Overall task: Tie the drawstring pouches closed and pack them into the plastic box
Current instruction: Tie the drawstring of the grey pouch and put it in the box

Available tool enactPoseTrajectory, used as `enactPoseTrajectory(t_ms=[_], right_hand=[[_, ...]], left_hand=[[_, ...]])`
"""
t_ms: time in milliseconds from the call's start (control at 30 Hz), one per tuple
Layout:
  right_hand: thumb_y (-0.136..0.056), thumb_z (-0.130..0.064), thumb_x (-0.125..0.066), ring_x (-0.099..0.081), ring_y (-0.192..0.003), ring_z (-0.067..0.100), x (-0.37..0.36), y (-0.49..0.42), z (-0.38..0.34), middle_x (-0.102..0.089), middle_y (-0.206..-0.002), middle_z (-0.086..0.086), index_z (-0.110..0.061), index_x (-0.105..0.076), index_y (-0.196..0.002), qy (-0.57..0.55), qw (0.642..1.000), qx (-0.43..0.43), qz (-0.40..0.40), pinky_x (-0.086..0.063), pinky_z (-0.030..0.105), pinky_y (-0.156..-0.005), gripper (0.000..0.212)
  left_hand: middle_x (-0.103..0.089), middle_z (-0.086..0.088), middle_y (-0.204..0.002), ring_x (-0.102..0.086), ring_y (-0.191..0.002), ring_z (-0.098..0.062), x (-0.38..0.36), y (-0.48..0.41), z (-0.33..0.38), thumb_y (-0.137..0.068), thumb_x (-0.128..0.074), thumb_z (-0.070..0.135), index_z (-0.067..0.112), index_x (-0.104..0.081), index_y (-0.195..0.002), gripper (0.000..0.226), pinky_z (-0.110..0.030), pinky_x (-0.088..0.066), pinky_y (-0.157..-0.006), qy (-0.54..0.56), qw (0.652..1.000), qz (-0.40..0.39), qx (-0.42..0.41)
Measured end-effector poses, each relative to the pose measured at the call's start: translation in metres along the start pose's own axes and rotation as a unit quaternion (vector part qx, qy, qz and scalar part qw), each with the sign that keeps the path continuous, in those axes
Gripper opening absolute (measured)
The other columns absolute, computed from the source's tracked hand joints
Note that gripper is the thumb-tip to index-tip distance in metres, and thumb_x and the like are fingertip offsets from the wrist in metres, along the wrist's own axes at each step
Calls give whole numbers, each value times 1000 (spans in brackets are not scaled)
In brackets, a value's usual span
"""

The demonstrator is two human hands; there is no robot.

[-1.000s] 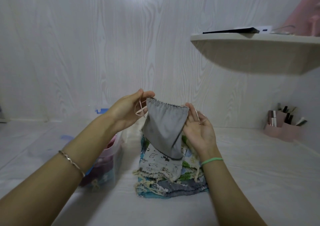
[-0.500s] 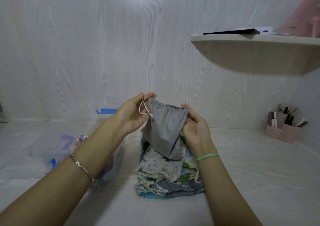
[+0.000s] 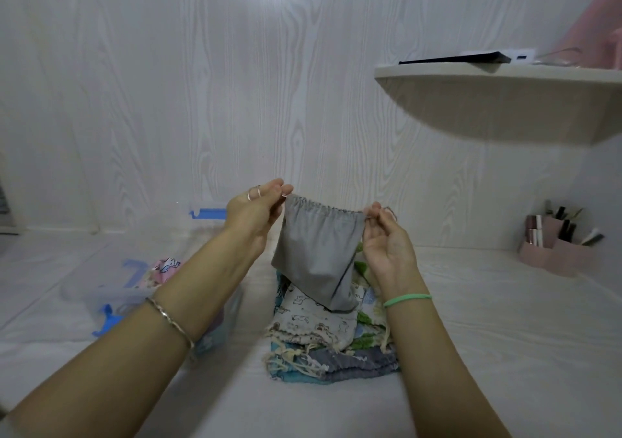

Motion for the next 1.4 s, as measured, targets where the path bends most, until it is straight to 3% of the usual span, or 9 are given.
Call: enactPoseTrajectory(t_ms=[133,300,500,667,867,1000,1067,1200,1400], right_hand=[[-94,11,-46,-44,-48,8,11,-1,-16,-59,-83,15,-10,-46,-77,63,997,32,8,-43,17,-43,26],[-92,10,-50,-39,-44,7,15,5,-38,-63,-83,18,-14,-40,-76,316,938,138,-11,-30,17,-40,30],[-88,3,-59,-41,-50,9,-14,17,-32,-69,-83,11,-9,-67,-87,472,865,161,-62,-36,18,-47,14],[-89,5,-56,-41,-45,2,-58,40,30,-67,-75,2,-13,-74,-88,558,804,63,-193,-36,13,-46,25],[-94,-12,-55,-32,-40,5,-75,60,59,-40,-48,0,-5,-62,-64,512,820,-10,-256,-26,13,-39,32],[-99,-23,-51,-33,-39,6,-70,53,49,-40,-51,4,-2,-61,-68,492,842,-3,-220,-28,14,-38,39],[-99,-24,-52,-35,-42,6,-67,50,42,-48,-58,6,-3,-63,-72,483,853,6,-199,-27,14,-38,36],[-98,-22,-53,-35,-45,7,-65,49,40,-51,-61,11,-6,-64,-69,485,855,21,-179,-24,15,-37,35],[-92,-17,-62,-39,-43,7,-60,50,27,-64,-62,6,-9,-67,-69,520,842,78,-120,-32,16,-40,25]], left_hand=[[-69,-8,-98,-70,-75,-9,23,-9,12,-95,-53,1,2,-60,-113,19,-13,-54,-58,64,997,37,-4],[-68,-9,-90,-66,-53,-4,33,-8,19,-95,-51,-2,3,-61,-112,20,-11,-49,-49,25,999,41,14],[-75,-4,-90,-70,-67,-5,-21,13,33,-93,-55,2,6,-65,-107,17,-11,-51,-55,-113,986,-124,5],[-75,0,-98,-71,-86,-7,-74,18,36,-93,-58,10,15,-67,-104,14,-13,-50,-64,-184,956,-226,-40],[-74,-4,-91,-69,-77,-10,-83,2,8,-93,-58,7,8,-67,-97,9,-15,-51,-58,-249,942,-225,-5],[-56,2,-58,-47,-48,-10,-65,1,-5,-98,-44,46,7,-50,-87,40,-25,-40,-48,-429,879,-208,-13],[-50,-1,-69,-44,-57,-12,-59,4,-5,-96,-35,57,9,-46,-99,49,-26,-36,-54,-475,857,-192,-52],[-50,2,-61,-44,-56,-15,-69,16,-3,-100,-29,50,14,-52,-69,53,-31,-37,-62,-536,788,-226,-203],[-64,-6,-77,-58,-69,-22,-62,15,-6,-98,-33,52,9,-64,-85,54,-38,-48,-72,-566,759,-240,-215]])
Point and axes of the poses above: each hand's wrist, its own y-axis away from the middle knuckle, its own x-axis out of the back of the hand, z = x × y, the point moved 9 cm from there along -y, towards the middle knuckle
